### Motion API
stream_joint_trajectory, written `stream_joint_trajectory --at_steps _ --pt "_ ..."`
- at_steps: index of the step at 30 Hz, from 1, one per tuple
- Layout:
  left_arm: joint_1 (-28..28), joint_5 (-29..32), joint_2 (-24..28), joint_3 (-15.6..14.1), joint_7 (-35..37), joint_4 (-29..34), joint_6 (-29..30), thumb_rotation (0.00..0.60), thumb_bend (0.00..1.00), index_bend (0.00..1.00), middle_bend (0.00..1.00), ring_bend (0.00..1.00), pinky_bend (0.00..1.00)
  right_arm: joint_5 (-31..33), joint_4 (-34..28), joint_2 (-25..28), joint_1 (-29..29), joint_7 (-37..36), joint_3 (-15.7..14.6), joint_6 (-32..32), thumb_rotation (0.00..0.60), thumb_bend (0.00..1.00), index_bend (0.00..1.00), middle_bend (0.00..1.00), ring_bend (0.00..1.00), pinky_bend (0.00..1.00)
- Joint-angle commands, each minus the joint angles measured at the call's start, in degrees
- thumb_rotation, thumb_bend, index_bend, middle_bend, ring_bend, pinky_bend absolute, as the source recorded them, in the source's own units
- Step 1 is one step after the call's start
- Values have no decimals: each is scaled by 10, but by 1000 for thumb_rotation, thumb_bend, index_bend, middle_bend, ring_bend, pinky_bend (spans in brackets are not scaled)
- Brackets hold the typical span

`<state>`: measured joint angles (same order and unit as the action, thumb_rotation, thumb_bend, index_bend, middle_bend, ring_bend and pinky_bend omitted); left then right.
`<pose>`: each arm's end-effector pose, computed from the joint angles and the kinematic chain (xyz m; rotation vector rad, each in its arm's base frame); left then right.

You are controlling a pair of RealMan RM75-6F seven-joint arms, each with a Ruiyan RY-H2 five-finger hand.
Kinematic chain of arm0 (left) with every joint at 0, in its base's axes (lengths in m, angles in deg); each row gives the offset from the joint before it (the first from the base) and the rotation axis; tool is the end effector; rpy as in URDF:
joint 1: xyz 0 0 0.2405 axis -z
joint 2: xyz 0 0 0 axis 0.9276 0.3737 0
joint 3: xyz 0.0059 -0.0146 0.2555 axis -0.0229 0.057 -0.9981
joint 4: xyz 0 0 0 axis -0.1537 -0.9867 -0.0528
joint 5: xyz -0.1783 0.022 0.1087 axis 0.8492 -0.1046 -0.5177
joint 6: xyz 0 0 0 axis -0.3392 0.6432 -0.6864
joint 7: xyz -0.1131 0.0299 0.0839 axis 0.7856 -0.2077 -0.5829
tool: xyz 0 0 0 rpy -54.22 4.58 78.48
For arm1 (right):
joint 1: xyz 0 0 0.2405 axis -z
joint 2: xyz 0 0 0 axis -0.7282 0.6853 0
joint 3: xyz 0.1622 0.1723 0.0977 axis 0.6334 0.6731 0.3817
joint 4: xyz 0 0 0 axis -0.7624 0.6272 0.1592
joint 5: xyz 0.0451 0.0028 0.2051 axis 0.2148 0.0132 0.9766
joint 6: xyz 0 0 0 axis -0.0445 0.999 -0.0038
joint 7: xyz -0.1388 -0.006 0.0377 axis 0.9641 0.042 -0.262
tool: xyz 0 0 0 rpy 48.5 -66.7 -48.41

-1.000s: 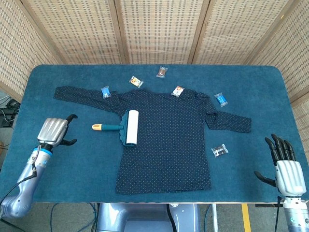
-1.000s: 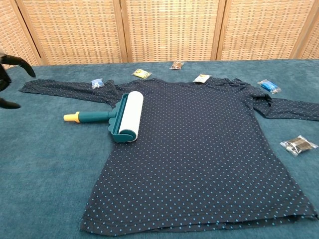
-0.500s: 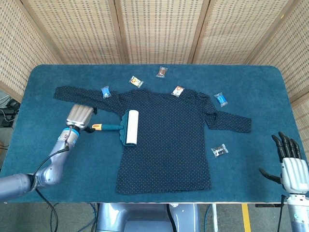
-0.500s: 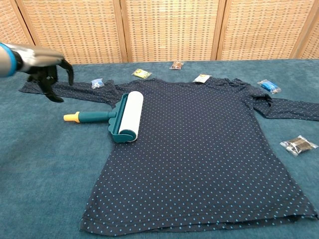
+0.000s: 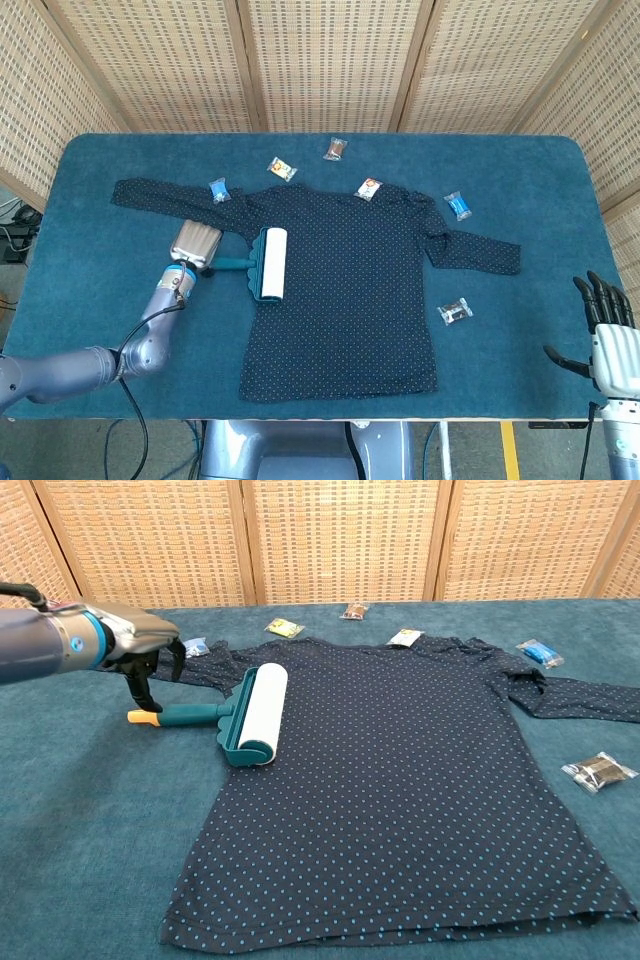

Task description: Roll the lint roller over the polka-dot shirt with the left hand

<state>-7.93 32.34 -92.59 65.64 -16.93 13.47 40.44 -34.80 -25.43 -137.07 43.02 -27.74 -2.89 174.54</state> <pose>-0.1540 0.4170 -0.0128 -1.8721 -0.6947 -0.3057 -0.3320 -0.1899 0.1608 1.2175 -0.9361 1.0369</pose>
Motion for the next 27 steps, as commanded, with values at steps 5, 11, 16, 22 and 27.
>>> stream_joint_trajectory --at_steps 5,11,16,22,27 --pt "19 12 -43 -11 -5 -48 -18 600 253 392 850 763 695 3 4 0 -1 -4 1 -4 600 167 41 0 0 0" --pt "28 16 -68 -15 -3 -79 -27 600 253 390 850 763 695 6 7 0 0 -9 3 -4 600 167 41 0 0 0" --pt "33 18 -87 -19 -4 -107 -34 600 292 409 850 763 695 8 10 -1 0 -11 5 -4 600 167 41 0 0 0" --pt "36 15 -98 -23 -4 -120 -39 600 343 435 850 763 695 10 12 -1 0 -14 7 -3 600 167 44 0 0 0" --pt "35 10 -106 -25 1 -127 -42 600 576 548 850 763 695 12 12 1 2 -18 9 -1 600 167 49 0 0 0"
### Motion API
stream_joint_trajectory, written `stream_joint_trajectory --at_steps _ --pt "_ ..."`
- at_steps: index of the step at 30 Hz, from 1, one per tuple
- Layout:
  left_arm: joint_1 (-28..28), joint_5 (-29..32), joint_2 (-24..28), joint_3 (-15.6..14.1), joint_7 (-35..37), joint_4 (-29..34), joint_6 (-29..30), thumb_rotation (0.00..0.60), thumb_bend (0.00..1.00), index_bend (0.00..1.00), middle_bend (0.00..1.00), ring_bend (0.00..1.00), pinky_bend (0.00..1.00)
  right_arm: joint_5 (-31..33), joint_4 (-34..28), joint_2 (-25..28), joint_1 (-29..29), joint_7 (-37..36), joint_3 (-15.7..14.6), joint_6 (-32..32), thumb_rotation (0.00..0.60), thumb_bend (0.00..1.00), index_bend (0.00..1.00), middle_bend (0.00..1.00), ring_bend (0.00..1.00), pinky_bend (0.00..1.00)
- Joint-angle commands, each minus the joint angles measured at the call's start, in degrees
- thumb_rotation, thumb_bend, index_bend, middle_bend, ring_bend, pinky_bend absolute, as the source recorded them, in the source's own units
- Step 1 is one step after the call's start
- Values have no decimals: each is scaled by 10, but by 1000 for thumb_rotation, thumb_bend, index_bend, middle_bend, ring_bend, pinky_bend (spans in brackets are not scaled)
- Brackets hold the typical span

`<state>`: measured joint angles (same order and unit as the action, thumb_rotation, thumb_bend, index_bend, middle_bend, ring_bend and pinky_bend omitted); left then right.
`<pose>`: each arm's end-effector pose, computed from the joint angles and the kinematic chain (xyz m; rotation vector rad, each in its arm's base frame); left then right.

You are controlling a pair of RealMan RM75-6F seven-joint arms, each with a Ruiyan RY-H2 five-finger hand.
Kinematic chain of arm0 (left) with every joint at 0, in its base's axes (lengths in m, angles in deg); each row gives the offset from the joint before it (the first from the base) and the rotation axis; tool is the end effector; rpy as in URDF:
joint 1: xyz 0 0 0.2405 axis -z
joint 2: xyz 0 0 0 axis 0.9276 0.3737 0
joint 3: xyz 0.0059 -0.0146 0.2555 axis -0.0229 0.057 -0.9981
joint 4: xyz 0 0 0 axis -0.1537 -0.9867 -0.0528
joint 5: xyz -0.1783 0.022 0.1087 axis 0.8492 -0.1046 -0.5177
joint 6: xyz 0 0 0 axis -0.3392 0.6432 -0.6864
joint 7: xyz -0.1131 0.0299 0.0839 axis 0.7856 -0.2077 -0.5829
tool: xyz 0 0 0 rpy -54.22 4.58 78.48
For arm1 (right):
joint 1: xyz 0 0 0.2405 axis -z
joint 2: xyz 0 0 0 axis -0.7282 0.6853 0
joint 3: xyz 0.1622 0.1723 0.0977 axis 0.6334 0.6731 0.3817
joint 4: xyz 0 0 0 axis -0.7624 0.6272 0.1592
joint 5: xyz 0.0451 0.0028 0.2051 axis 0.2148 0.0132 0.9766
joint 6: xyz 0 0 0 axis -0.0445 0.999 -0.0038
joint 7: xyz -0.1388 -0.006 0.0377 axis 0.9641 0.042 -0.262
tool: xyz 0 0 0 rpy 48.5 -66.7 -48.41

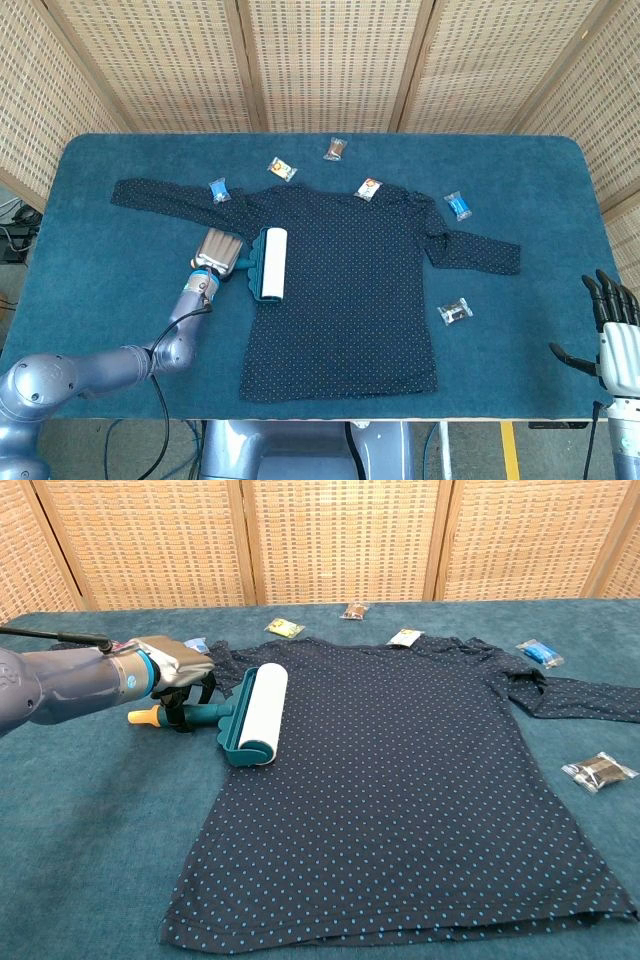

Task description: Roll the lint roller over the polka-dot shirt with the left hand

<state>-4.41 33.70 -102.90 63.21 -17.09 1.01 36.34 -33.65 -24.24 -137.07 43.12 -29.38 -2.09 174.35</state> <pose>-0.1467 0.4211 -0.0639 -1.9363 -0.6612 -0.2597 -0.3380 -0.1919 0.1662 1.1858 -0.9396 1.0414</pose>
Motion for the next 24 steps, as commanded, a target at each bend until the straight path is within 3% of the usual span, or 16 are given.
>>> stream_joint_trajectory --at_steps 1,3,5,15,19,24 --pt "-1 -6 -5 -1 3 -4 0 600 664 619 851 763 695 1 0 1 1 -2 1 1 600 167 50 0 0 0" --pt "-1 -16 -7 -2 5 -4 7 600 761 726 854 763 695 0 0 1 1 -3 1 2 600 167 52 0 0 0" --pt "-2 -34 -3 -3 7 4 22 600 797 778 856 763 695 -3 -1 1 1 -4 0 3 600 168 57 0 0 0" --pt "6 -38 65 -7 -36 101 65 600 820 824 858 763 695 -10 -8 6 3 -6 -2 8 600 167 70 0 0 0" --pt "25 17 108 -1 -85 166 85 600 826 830 859 763 695 -16 -13 9 4 -10 -3 13 600 167 70 0 0 0" --pt "72 132 140 -5 -156 218 67 600 829 831 858 763 695 -18 -18 15 7 -19 -2 19 600 167 70 0 0 0"
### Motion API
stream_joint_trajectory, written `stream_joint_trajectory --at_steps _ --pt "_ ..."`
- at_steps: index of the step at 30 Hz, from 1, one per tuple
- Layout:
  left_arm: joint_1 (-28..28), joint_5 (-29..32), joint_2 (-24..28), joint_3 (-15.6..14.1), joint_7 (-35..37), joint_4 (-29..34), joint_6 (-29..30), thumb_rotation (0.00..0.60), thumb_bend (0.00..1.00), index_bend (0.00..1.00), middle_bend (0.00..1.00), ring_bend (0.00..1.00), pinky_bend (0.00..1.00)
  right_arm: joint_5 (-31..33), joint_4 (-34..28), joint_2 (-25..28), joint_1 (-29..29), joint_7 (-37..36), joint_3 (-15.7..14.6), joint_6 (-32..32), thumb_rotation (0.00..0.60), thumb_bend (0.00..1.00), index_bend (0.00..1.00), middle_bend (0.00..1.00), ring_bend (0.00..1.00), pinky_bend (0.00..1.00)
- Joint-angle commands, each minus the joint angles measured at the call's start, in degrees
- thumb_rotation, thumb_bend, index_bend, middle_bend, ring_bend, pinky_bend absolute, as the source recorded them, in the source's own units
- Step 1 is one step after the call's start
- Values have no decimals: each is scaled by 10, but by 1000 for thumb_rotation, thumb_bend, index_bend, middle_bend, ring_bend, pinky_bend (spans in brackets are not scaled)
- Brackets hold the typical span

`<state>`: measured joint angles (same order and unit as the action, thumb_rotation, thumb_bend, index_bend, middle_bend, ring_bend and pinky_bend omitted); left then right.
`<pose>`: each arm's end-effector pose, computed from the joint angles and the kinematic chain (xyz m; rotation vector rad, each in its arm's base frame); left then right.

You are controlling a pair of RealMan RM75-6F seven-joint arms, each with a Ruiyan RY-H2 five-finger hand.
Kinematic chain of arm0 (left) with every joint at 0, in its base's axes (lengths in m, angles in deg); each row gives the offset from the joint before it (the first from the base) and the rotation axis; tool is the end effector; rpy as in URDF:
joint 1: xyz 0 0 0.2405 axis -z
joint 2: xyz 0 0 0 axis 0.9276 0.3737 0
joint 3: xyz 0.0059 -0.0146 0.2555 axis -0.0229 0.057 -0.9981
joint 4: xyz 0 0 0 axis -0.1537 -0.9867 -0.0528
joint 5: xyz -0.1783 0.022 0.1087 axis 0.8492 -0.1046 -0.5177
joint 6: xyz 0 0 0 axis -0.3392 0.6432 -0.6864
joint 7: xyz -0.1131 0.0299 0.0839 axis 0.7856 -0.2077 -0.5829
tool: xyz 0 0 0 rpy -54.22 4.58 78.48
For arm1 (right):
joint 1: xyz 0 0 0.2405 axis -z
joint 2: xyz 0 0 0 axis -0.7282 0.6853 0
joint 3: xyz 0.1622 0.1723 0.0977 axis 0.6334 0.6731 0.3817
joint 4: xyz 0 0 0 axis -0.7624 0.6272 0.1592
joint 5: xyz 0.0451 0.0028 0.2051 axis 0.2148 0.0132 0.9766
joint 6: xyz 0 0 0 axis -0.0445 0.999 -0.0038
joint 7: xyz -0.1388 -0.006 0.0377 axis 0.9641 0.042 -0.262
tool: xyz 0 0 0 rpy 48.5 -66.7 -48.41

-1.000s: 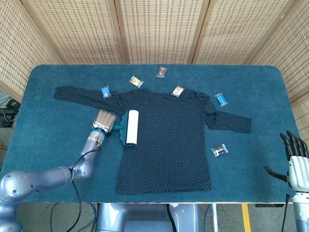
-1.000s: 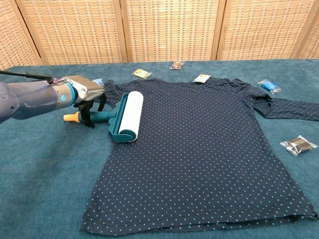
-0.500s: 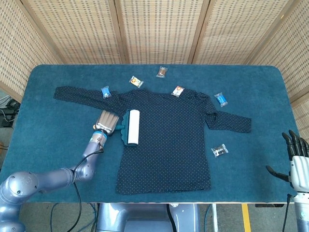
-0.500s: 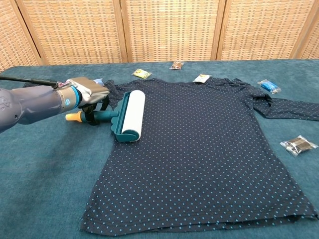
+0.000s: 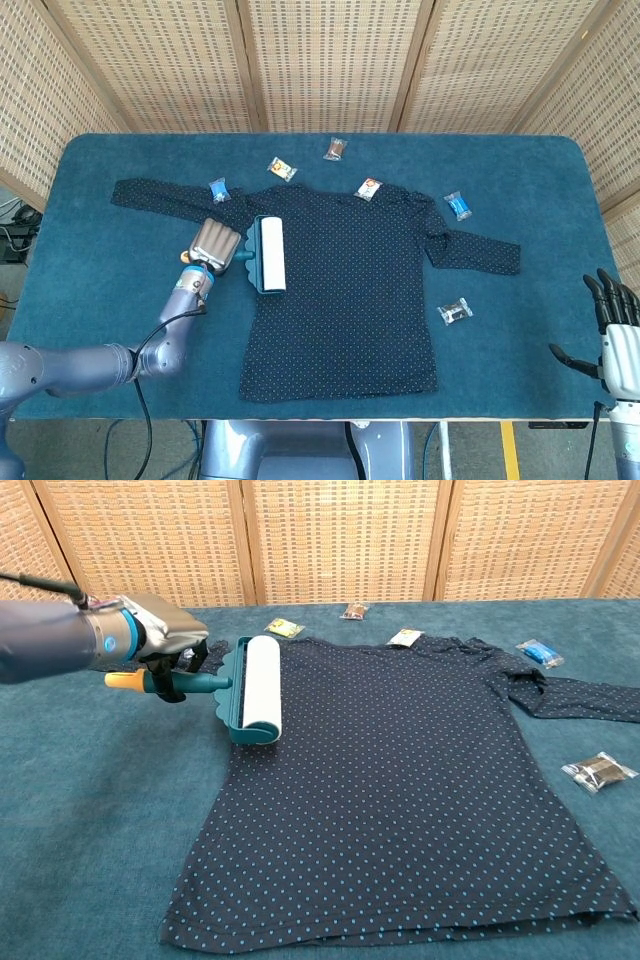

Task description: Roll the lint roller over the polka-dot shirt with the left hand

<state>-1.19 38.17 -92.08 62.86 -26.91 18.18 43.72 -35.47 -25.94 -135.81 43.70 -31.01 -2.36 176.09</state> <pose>-0.1182 0.4126 -0.0188 -1.9510 -0.5138 -0.2150 -0.3303 -0.1874 0.1715 1.1895 -0.9377 1.0927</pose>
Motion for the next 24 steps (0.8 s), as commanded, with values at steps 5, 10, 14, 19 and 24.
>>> stream_joint_trajectory --at_steps 5,10,14,19,24 --pt "70 143 34 -6 -84 53 -18 600 812 833 859 763 688 2 -1 5 3 -12 2 3 600 168 70 0 0 0" --pt "95 167 36 -13 -98 58 -16 600 779 834 858 763 680 5 1 7 3 -20 3 0 600 167 70 0 0 0" --pt "117 192 39 -22 -119 68 -12 600 725 835 859 763 673 7 3 7 3 -25 3 -2 600 167 70 0 0 0" --pt "137 212 34 -32 -132 70 -8 600 650 833 858 763 672 7 5 6 2 -29 3 -6 600 167 69 0 0 0" --pt "151 237 27 -44 -145 69 -6 600 648 833 859 763 672 10 9 5 1 -34 3 -11 600 167 69 0 0 0"
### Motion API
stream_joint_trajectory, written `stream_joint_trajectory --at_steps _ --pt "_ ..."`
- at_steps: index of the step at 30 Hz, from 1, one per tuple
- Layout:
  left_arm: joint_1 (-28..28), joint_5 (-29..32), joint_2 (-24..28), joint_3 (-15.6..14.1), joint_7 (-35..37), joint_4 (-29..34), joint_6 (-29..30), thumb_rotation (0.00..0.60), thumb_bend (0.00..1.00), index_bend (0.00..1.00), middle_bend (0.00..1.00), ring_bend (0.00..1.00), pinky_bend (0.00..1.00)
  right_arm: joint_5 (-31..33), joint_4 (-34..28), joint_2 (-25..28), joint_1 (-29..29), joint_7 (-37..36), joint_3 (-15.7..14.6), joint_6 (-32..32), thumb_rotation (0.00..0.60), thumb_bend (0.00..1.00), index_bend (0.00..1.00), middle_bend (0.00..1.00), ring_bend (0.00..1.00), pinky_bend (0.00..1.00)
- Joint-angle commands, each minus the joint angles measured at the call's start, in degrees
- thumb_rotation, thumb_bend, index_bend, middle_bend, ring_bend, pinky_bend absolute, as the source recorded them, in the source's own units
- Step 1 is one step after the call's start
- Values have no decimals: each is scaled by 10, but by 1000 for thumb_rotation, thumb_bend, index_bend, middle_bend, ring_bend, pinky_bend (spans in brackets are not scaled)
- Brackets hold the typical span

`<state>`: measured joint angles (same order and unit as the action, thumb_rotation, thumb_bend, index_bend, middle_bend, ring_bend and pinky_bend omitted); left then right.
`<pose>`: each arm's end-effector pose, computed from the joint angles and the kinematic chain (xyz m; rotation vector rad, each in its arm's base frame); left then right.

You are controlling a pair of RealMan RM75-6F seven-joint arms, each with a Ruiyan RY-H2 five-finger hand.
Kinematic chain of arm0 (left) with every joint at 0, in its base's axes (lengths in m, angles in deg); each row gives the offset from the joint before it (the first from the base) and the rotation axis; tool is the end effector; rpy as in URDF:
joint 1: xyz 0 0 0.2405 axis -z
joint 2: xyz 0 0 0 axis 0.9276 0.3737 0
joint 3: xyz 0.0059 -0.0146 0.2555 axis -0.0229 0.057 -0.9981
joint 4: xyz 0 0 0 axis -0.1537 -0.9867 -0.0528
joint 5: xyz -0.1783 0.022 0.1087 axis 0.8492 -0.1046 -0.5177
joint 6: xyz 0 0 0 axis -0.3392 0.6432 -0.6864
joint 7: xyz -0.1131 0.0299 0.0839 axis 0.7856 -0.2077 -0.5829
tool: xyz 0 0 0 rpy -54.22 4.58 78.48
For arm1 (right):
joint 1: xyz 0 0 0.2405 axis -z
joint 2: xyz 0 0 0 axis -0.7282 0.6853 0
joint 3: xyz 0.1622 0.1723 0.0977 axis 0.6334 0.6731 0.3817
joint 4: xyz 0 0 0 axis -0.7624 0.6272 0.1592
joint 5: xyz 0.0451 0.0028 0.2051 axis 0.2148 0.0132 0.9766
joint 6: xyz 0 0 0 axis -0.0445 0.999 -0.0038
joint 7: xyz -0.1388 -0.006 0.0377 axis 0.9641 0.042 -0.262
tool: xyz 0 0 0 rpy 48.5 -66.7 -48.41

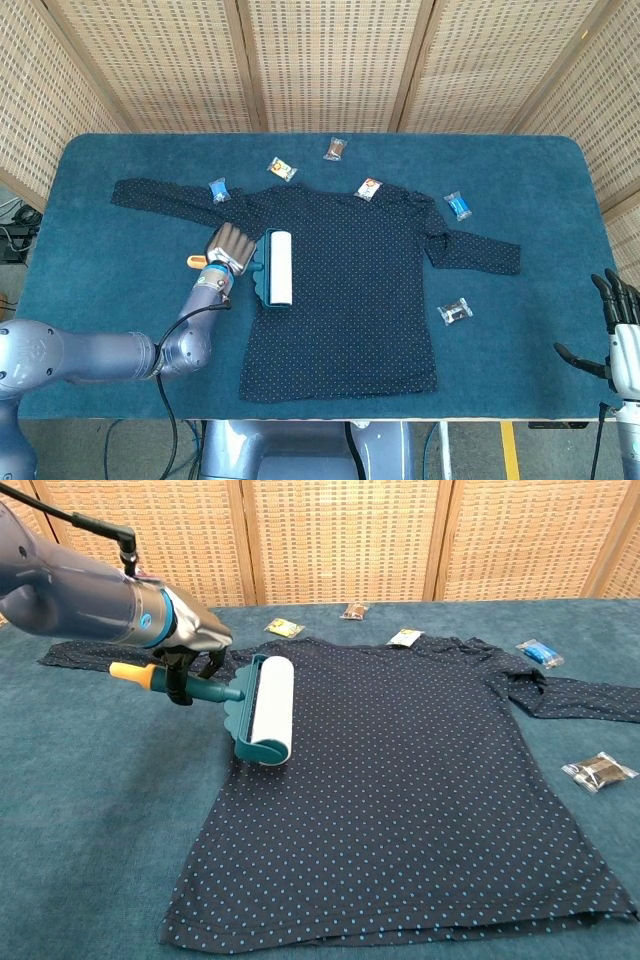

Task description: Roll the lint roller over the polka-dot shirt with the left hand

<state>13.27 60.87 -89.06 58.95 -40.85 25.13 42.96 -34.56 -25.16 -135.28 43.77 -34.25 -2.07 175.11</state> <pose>-0.0711 0.4050 -0.0199 -2.0556 -0.4363 0.0098 -0.3364 -0.1882 0.1759 1.1652 -0.9741 1.1064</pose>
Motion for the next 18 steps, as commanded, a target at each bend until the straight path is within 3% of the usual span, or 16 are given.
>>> stream_joint_trajectory --at_steps 1,9,18 --pt "9 17 -5 -8 -9 -2 2 600 649 833 858 763 672 1 2 0 0 -3 0 -2 600 167 69 0 0 0" --pt "32 62 -37 -12 -35 -29 1 600 649 833 858 763 672 7 8 -2 -3 -9 1 -11 600 168 69 0 0 0" --pt "59 99 -82 4 -68 -69 8 600 651 833 858 763 672 16 12 0 -3 -28 4 -17 600 167 69 0 0 0"
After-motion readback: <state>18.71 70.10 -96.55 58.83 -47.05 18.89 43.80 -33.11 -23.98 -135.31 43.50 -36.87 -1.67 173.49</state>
